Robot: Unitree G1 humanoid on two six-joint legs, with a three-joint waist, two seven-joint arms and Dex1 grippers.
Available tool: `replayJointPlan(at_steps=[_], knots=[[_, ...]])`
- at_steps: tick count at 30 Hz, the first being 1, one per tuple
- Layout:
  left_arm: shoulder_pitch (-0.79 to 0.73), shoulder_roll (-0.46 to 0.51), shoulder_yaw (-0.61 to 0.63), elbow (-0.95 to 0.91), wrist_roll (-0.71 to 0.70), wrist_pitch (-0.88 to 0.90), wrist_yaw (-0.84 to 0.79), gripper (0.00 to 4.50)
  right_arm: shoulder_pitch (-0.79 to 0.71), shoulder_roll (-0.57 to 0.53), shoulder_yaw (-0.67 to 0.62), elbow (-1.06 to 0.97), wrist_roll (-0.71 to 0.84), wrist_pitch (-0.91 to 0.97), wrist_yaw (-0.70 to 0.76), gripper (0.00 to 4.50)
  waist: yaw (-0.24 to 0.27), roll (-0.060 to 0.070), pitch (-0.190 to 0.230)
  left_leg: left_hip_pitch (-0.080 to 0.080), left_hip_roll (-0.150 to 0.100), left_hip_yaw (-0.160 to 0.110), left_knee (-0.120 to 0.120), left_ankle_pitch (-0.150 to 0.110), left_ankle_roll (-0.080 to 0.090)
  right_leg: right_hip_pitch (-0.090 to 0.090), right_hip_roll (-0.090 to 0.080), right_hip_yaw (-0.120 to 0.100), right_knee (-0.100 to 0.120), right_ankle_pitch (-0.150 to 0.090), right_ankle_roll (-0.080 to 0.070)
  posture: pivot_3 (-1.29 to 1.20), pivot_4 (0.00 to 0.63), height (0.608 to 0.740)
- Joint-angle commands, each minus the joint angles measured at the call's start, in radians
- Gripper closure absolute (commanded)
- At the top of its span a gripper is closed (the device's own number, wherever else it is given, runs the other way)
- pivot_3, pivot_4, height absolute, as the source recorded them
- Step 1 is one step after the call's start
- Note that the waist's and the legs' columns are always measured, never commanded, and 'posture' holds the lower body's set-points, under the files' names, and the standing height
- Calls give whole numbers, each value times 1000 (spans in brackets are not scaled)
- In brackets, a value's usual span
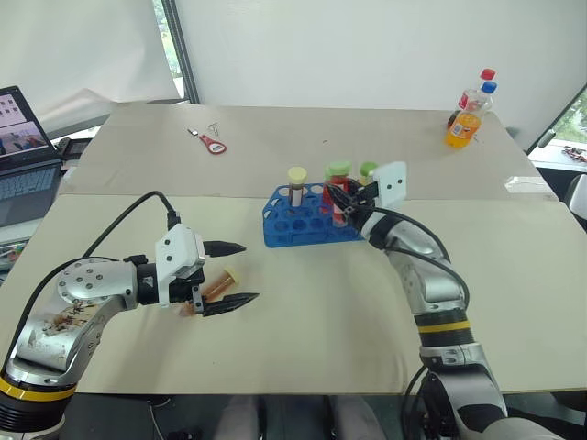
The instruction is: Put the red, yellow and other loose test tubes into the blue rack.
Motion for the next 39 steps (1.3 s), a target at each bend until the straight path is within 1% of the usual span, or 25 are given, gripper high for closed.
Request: replayJointPlan(at_steps=[1,7,14,21,23,26,29,31,35,38,39], knots=[[-20,-2,2,-14,-1,-4,3,0,3,10,8,12,-24,-64,-22,3476,-1,0,0,0,0,0,0,0,0,0,0,0,0,0,0,0,150,733],[-28,-2,-2,-10,1,-3,5,0,10,48,14,62,-49,-141,-64,3477,-7,0,0,1,0,-1,0,0,0,0,0,0,1,0,0,0,150,733],[-24,-8,4,4,1,-7,13,0,41,115,15,96,-80,-241,-157,3477,-15,0,0,1,0,-6,0,0,0,0,0,0,4,0,0,0,150,733],[-39,-55,9,45,15,-5,71,0,89,175,-16,117,-46,-318,-185,3478,-15,0,0,2,0,-7,0,0,-1,1,0,0,5,0,0,0,150,733],[-48,-57,2,51,29,5,91,0,102,177,-12,111,-50,-323,-184,2448,-15,0,0,2,0,-7,0,0,-1,1,0,0,5,0,0,0,150,733],[-64,-60,-5,55,40,23,114,0,125,162,-1,90,-66,-305,-188,1436,-14,0,0,1,1,-7,0,0,-1,1,0,0,5,0,0,0,150,733],[-87,-34,-14,61,58,72,130,0,158,119,2,36,-74,-265,-169,397,-13,0,0,1,0,-7,0,0,-1,0,0,0,5,0,0,0,150,733],[-99,0,-12,65,69,97,121,0,194,79,14,-27,-76,-226,-135,397,-13,0,0,1,0,-8,0,0,-1,0,-1,0,5,0,0,0,150,733],[-115,110,8,41,83,176,105,0,303,-66,42,-239,-31,-105,9,397,-12,0,0,1,0,-8,-1,0,0,0,0,0,4,0,0,0,150,733],[-115,238,6,51,105,254,70,0,331,-181,42,-398,53,55,125,397,-14,0,0,1,0,-7,-1,0,0,0,0,0,1,0,0,0,150,733],[-132,289,-12,39,94,329,55,0,319,-250,25,-447,89,124,180,397,-18,0,0,1,0,-7,0,0,0,0,0,0,0,0,0,0,150,733]])
